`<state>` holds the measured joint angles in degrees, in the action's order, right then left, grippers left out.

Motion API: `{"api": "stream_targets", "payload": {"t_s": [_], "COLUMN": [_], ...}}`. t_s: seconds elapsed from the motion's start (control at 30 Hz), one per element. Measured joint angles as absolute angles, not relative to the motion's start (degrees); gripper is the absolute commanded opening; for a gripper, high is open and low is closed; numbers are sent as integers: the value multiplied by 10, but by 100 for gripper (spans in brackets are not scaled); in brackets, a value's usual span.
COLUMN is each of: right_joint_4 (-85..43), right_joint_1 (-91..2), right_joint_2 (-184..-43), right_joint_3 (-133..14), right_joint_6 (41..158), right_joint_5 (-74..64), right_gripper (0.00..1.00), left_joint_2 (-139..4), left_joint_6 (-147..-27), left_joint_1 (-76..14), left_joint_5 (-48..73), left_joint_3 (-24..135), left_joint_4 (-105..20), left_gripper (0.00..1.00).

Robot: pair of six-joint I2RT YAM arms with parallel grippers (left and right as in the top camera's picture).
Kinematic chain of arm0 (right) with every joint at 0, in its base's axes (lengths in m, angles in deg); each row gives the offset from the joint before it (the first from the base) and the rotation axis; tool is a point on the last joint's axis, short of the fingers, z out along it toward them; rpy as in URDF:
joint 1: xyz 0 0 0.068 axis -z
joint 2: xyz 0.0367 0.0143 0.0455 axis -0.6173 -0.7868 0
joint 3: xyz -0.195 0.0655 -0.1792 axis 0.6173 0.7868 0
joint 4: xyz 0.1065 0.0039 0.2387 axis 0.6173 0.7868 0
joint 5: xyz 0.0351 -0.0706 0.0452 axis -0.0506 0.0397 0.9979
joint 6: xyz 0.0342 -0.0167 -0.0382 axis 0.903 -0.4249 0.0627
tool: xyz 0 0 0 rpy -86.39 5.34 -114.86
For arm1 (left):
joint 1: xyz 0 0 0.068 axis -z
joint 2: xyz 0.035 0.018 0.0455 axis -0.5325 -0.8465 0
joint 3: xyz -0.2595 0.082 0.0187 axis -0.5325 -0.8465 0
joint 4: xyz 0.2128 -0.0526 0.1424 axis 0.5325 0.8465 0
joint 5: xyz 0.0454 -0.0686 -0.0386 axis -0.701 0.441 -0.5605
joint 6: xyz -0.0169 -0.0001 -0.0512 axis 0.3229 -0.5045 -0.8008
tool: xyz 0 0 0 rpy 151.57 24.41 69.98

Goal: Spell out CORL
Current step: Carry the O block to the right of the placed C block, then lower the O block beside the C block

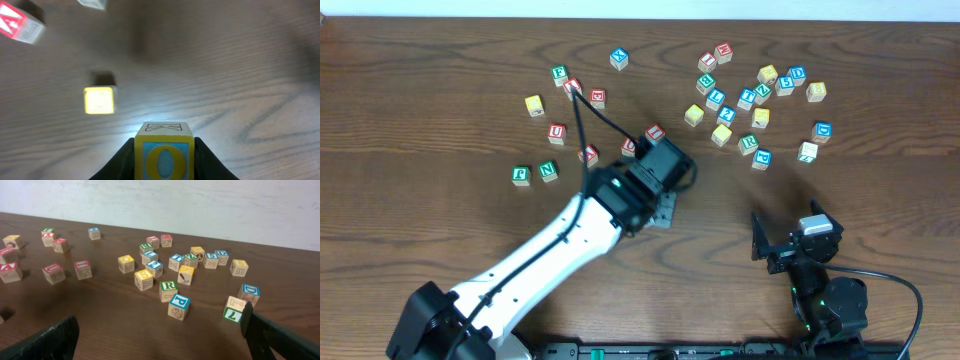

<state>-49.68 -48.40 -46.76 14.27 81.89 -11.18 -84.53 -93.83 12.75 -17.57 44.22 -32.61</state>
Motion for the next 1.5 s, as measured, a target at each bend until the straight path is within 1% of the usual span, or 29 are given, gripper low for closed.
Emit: {"api": "stream_targets", "payload": {"t_s": [0.1, 0.23, 0.47, 0.67, 0.93, 1.0, 1.5], "right_joint_4": [-497, -497, -497, -497, -497, -497, -497], "right_joint_1": [-484, -484, -484, -484, -484, -484, -484], "right_joint_2": [-468, -468, -468, -468, -468, -468, -468], "right_joint_3": [143, 143, 143, 143, 143, 143, 143], "right_joint_6": [819, 819, 819, 819, 819, 819, 819], "right_joint_5": [-112, -112, -112, -112, -112, -112, -112], "right_gripper": [99, 99, 99, 99, 99, 99, 99], "left_joint_2": [-845, -845, -845, -853, -935, -937, -937], "left_joint_6": [-971, -995, -1008, -1013, -1014, -1013, -1013], "left_joint_1": [166, 183, 183, 183, 183, 183, 183], "left_joint_5": [-199, -218, -231, -236, -241, -241, -300], "left_joint_3": [412, 391, 349, 348, 347, 346, 344], "left_joint_4": [-344, -354, -419, -444, -489, -501, -491], "left_gripper": [8, 8, 8, 8, 8, 7, 8]}}
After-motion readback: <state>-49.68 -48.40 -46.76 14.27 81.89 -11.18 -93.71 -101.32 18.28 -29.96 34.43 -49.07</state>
